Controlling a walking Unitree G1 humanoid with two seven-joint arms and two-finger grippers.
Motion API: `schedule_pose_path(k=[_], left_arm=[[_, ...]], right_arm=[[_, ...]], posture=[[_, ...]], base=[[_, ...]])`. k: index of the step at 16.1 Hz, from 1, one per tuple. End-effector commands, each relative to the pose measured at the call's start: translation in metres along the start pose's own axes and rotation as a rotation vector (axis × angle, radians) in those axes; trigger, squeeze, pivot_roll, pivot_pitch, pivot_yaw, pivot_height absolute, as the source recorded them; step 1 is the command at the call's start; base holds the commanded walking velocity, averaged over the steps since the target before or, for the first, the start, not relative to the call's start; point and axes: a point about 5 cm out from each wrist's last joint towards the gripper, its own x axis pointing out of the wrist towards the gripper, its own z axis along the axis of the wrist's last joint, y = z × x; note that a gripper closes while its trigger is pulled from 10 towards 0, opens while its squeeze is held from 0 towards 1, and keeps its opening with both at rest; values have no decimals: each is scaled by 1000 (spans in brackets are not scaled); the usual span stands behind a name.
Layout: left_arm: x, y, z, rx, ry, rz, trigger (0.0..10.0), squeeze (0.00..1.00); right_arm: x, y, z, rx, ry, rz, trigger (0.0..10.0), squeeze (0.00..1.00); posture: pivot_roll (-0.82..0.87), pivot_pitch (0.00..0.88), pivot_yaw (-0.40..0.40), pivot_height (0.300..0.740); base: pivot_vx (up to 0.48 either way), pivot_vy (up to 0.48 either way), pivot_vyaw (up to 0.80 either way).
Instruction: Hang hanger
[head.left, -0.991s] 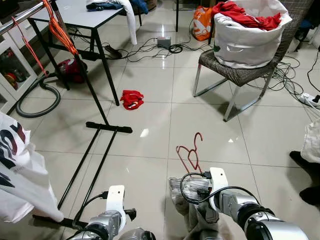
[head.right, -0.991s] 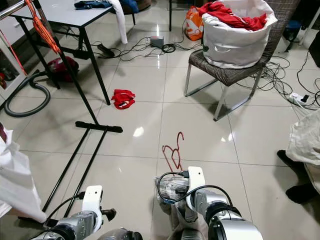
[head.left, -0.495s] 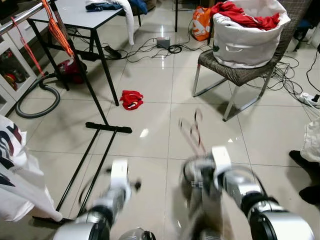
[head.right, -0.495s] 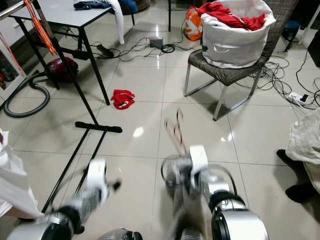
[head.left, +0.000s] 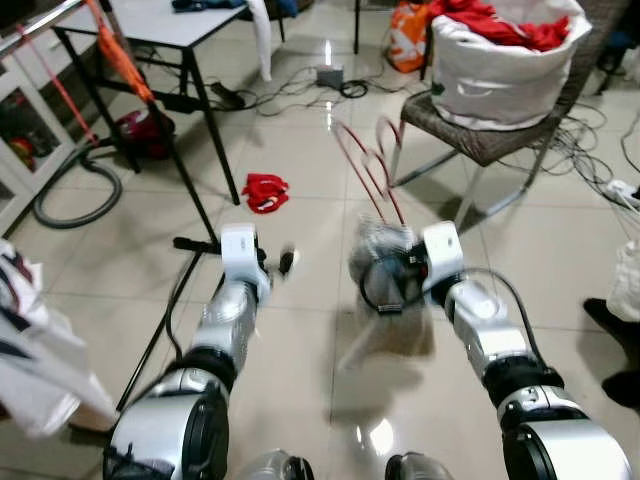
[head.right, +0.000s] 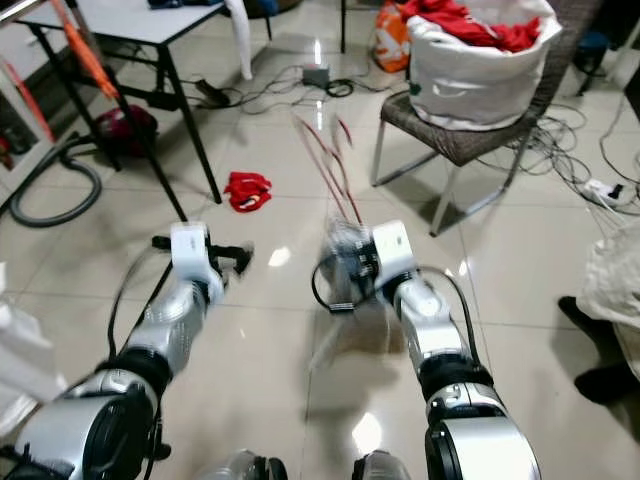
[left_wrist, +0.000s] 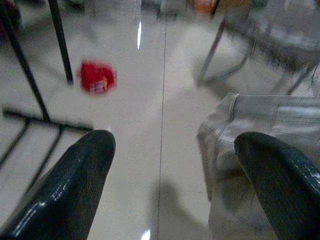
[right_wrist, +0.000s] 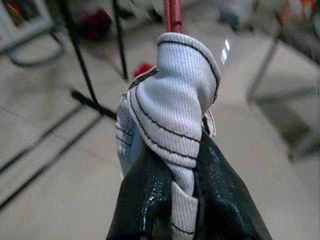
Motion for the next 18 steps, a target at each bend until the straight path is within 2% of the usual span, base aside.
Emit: schedule_pose_path(k=[1, 3, 6, 8, 9, 11, 14, 18], left_arm=[[3, -1, 20, -5, -107, -24, 10000, 0], [3, -5, 34, 10, -190, -37, 10000, 0], [1, -5, 33, 58, -214, -47, 10000, 0], [-1, 3, 18, 98, -116, -29, 10000, 0], [-1, 8, 10, 92, -47, -23, 10000, 0], [-4, 23, -3, 100, 75, 17, 10000, 0], [-4, 31, -2, 72, 95, 56, 10000, 0], [1, 27, 5, 74, 110, 47, 10000, 0]], right_arm=[[0, 6, 21, -15, -115, 91, 10000, 0], [-2, 5, 25, 46, -130, 131, 10000, 0], [-3, 5, 24, 86, -137, 143, 10000, 0], [-5, 8, 29, 100, -157, 212, 10000, 0], [-7, 10, 34, 95, -162, 267, 10000, 0], [-13, 9, 51, 45, -179, 388, 10000, 0], [-19, 4, 58, 20, -166, 465, 10000, 0], [-34, 18, 47, -3, -70, 618, 10000, 0]], posture=[[-149, 0, 84, 740], [-149, 0, 82, 740], [-138, 0, 77, 740], [-136, 0, 76, 740], [-134, 0, 76, 740], [-137, 0, 75, 740], [-140, 0, 74, 740], [-150, 0, 89, 740]], base=[[0, 0, 0], [0, 0, 0], [0, 0, 0], [0, 0, 0], [0, 0, 0], [0, 0, 0], [0, 0, 0], [0, 0, 0]])
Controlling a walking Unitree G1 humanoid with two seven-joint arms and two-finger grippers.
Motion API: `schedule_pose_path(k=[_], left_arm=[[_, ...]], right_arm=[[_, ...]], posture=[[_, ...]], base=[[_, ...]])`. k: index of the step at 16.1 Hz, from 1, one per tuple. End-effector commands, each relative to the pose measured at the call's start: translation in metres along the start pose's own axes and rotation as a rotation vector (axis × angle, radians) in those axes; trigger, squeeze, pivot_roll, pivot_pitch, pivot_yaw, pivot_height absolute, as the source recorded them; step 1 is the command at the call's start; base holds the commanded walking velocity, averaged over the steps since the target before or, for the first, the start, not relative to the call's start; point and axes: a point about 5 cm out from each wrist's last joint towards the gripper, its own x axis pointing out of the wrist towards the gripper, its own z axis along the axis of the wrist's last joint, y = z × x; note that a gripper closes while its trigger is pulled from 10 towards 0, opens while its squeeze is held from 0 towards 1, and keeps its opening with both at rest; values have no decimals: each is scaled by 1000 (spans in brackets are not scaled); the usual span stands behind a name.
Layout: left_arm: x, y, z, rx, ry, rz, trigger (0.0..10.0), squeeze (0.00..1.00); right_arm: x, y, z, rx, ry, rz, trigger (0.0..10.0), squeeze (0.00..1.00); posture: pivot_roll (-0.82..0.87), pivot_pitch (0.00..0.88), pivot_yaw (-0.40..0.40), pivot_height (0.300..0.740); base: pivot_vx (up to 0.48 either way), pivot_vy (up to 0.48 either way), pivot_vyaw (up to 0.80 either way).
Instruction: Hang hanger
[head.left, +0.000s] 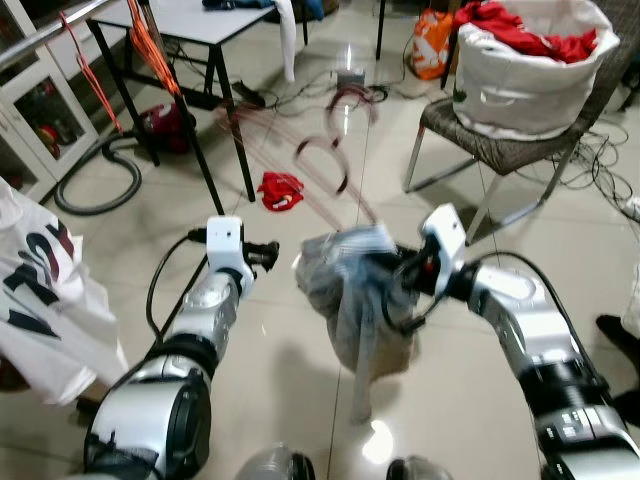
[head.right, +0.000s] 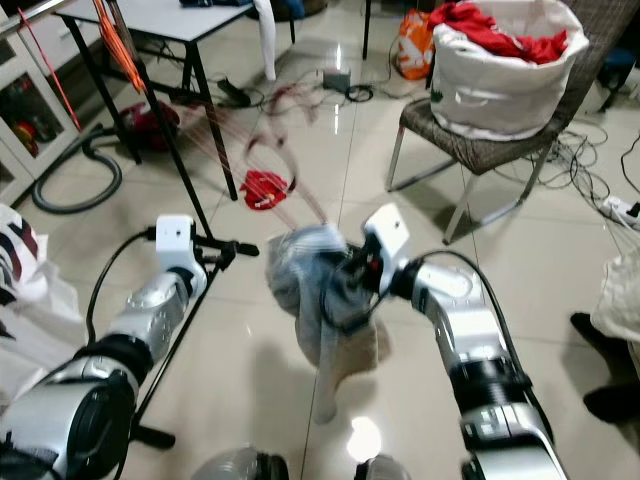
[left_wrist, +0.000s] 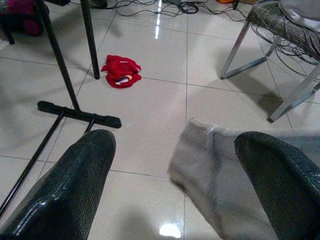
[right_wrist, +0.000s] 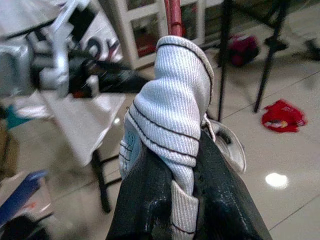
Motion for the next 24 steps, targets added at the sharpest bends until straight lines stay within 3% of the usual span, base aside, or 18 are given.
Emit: schedule_pose_path(k=[1, 3, 6, 8, 12, 15, 19, 22, 24], left_arm=[[1, 2, 3, 12, 10, 7, 10000, 0], [2, 3, 5, 6, 13, 7, 10000, 0], [2, 5, 5, 10, 26, 10, 10000, 0], [1, 6, 0, 68, 88, -16, 10000, 0], [1, 11, -2, 101, 162, -28, 10000, 0], [0, 13, -3, 66, 213, -36, 10000, 0], [4, 14, 10, -117, 206, -1, 10000, 0], [6, 15, 21, -166, 190, 14, 10000, 0], [8, 15, 30, -128, 174, 15, 10000, 0]], right_arm=[[2, 7, 10, -21, -31, 57, 10000, 0], [1, 4, 3, 4, -5, -3, 10000, 0], [-3, 9, 1, 15, -2, 5, 10000, 0], [-4, 15, 11, -31, -14, 20, 10000, 0], [-5, 21, 32, -94, -49, 53, 10000, 0], [-3, 36, 42, -168, -46, 103, 10000, 0], [6, 51, 38, -204, -17, 147, 10000, 0], [10, 57, 34, -226, 11, 169, 10000, 0], [10, 60, 35, -237, 15, 181, 10000, 0]], posture=[[-152, 0, 91, 740], [-163, 0, 106, 740], [-174, 0, 119, 740], [-179, 0, 126, 740], [-189, 0, 137, 740], [-201, 0, 148, 740], [-209, 0, 158, 740], [-211, 0, 164, 740], [-212, 0, 166, 740]], base=[[0, 0, 0], [0, 0, 0], [0, 0, 0], [0, 0, 0], [0, 0, 0], [0, 0, 0], [0, 0, 0], [0, 0, 0], [0, 0, 0]])
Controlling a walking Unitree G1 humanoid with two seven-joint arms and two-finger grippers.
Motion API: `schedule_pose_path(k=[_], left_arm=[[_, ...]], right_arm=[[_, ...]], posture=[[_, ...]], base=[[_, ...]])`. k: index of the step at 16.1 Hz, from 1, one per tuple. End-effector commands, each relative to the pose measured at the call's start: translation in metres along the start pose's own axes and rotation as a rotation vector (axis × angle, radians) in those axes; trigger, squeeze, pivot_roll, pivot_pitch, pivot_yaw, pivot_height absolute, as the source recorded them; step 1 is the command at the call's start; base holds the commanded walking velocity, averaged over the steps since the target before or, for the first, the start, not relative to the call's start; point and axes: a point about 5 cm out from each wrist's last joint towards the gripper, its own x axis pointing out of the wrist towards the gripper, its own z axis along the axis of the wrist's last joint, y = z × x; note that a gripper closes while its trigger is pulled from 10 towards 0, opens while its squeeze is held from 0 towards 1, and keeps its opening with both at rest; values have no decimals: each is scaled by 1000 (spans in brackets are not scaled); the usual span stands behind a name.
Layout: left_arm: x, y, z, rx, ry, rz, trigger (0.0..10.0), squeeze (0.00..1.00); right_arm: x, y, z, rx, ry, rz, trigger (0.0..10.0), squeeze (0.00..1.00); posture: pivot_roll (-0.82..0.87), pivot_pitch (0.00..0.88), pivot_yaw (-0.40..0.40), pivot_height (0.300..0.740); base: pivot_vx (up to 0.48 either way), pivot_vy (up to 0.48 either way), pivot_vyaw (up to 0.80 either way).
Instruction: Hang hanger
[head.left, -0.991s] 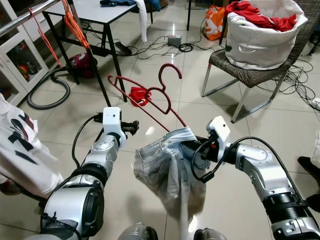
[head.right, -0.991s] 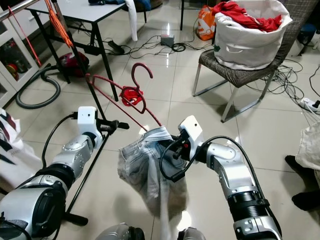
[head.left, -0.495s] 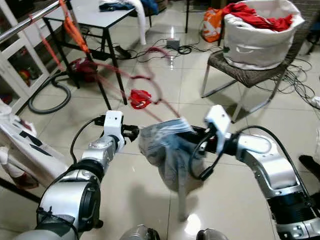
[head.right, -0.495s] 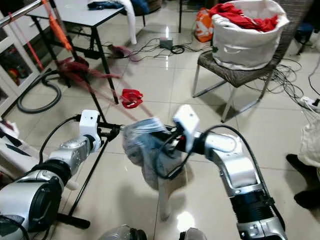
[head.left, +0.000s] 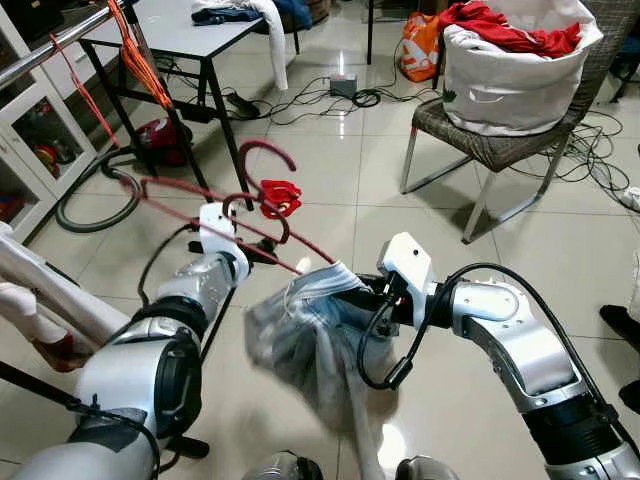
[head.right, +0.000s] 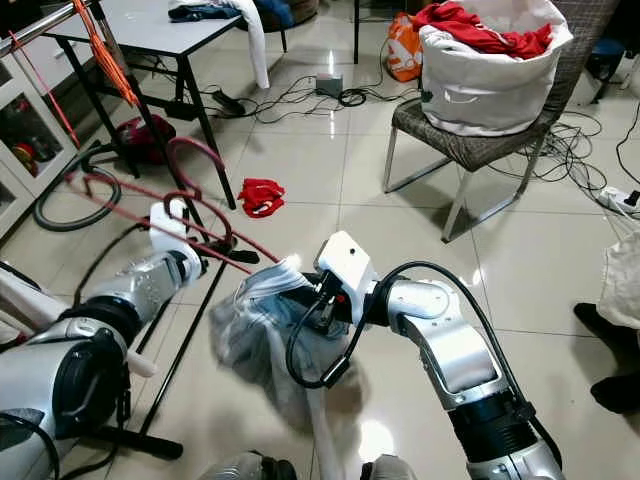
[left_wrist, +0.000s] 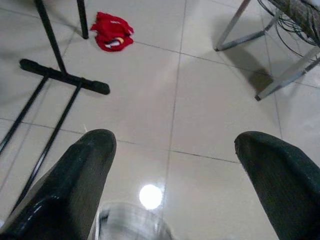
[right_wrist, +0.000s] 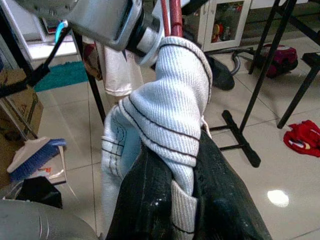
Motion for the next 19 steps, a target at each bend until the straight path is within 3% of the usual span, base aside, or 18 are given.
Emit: schedule_pose_path(k=[1, 2, 3, 4, 8, 11, 12, 14, 17, 19], left_arm=[[-1, 3, 9, 80, -8, 15, 10000, 0], [-1, 3, 9, 126, -10, 15, 10000, 0], [-1, 4, 9, 273, -12, 19, 10000, 0], [-2, 7, 5, 368, -1, 11, 10000, 0], [-5, 18, -6, 464, 37, 9, 10000, 0], [-9, 26, -18, 725, 103, -48, 10000, 0], [-10, 28, -23, 863, 140, -99, 10000, 0], [-13, 28, -27, 1009, 145, -172, 10000, 0], [-14, 28, -31, 1110, 149, -198, 10000, 0], [-13, 25, -38, 1110, 149, -205, 10000, 0]], right_arm=[[1, 3, 19, -67, -60, 15, 10000, 0], [0, 2, 19, -67, -60, 14, 10000, 0], [-2, 0, 19, -59, -60, 3, 10000, 0], [-8, -4, 14, -33, -54, -22, 10000, 0], [-21, -11, -7, 15, 11, -57, 10000, 0], [-30, -12, -18, 6, 93, -25, 10000, 0], [-36, -15, -22, -17, 131, -23, 10000, 0], [-43, -20, -21, -61, 161, -19, 10000, 0], [-44, -20, -16, -112, 174, -8, 10000, 0], [-37, -17, -11, -83, 119, -2, 10000, 0]], posture=[[-214, 0, 168, 740], [-214, 0, 168, 740], [-214, 0, 168, 740], [-217, 0, 162, 740], [-216, 0, 161, 740], [-214, 0, 156, 740], [-211, 0, 154, 740], [-210, 0, 155, 740], [-208, 0, 156, 740], [-206, 0, 156, 740]], base=[[0, 0, 0], [0, 0, 0], [0, 0, 0], [0, 0, 0], [0, 0, 0], [0, 0, 0], [0, 0, 0], [0, 0, 0], [0, 0, 0], [0, 0, 0]])
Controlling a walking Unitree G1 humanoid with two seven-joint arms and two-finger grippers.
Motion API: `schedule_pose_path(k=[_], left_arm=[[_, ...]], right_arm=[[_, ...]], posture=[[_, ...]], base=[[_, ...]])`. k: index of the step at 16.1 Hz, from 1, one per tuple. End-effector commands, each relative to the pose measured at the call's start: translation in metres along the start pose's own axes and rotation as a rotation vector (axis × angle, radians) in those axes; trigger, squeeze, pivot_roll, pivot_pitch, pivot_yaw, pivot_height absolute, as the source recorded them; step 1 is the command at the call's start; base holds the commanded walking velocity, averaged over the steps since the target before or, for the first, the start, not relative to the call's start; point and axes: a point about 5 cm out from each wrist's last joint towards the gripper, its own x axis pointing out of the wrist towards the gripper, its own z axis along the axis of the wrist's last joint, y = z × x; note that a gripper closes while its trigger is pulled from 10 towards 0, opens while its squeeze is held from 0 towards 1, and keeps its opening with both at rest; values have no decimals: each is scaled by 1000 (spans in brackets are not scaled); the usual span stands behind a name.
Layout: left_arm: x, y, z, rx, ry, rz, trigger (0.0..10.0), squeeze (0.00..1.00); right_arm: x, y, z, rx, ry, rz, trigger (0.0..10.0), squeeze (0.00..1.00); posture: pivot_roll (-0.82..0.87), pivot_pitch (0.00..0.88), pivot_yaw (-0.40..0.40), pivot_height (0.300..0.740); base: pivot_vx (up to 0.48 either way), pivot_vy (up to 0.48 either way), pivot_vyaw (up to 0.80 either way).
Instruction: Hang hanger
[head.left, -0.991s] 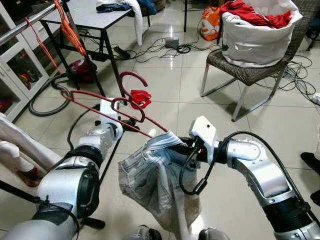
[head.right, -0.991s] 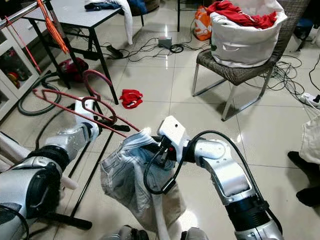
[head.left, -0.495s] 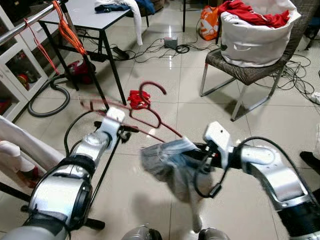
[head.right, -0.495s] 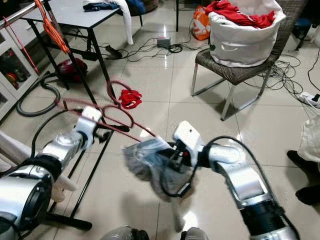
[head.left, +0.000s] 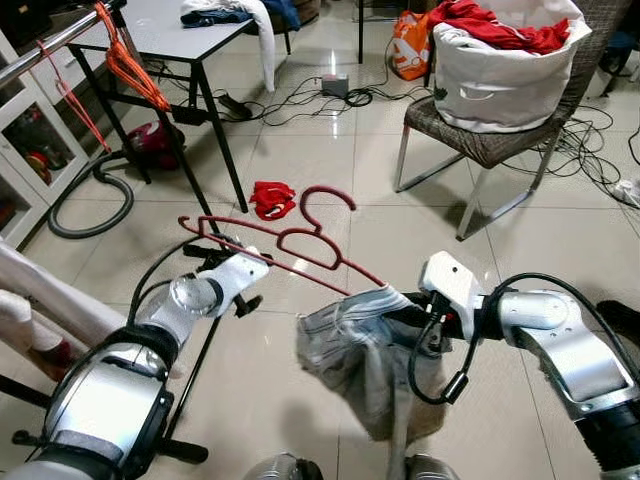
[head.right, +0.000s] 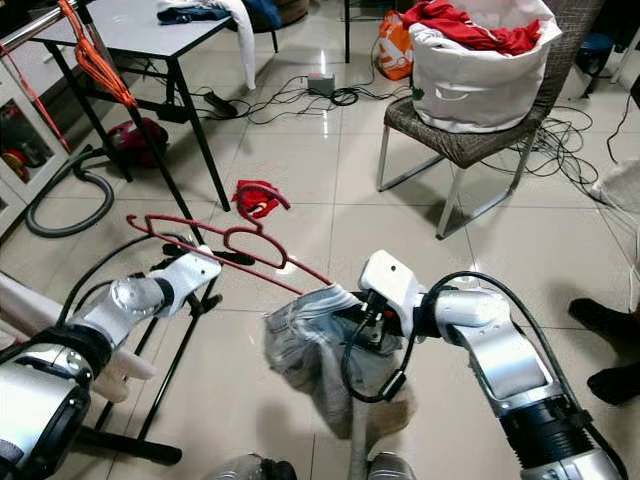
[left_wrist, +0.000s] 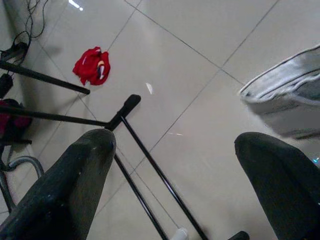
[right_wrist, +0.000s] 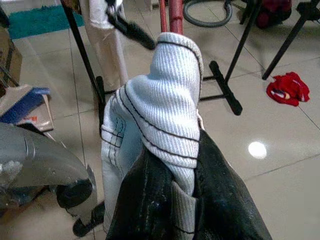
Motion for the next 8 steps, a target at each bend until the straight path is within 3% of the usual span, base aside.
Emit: schedule_pose_path(k=[1, 2, 3, 4, 5, 7, 8], left_arm=[[0, -2, -2, -17, 6, 8, 10000, 0], [1, -3, -3, -111, 8, 15, 10000, 0], [3, -3, -2, -280, -4, 31, 10000, 0], [4, -4, -3, -550, -23, 66, 10000, 0], [5, -5, -5, -742, -28, 110, 10000, 0], [7, -13, -11, -905, -23, 154, 10000, 0], [7, -19, -14, -949, -10, 163, 10000, 0]], right_arm=[[4, -2, 30, -5, -153, -12, 10000, 0], [5, -3, 41, 39, -238, -31, 10000, 0], [7, -4, 47, 62, -292, -45, 10000, 0], [9, -4, 53, 103, -355, -64, 10000, 0], [11, -3, 56, 158, -402, -86, 10000, 0], [18, -6, 45, 330, -425, -174, 10000, 0], [21, -8, 38, 421, -421, -220, 10000, 0]], posture=[[-205, 0, 154, 740], [-205, 0, 154, 740], [-204, 0, 156, 740], [-205, 0, 157, 740], [-204, 0, 157, 740], [-204, 0, 159, 740], [-205, 0, 160, 740]], base=[[0, 0, 0], [0, 0, 0], [0, 0, 0], [0, 0, 0], [0, 0, 0], [0, 0, 0], [0, 0, 0]])
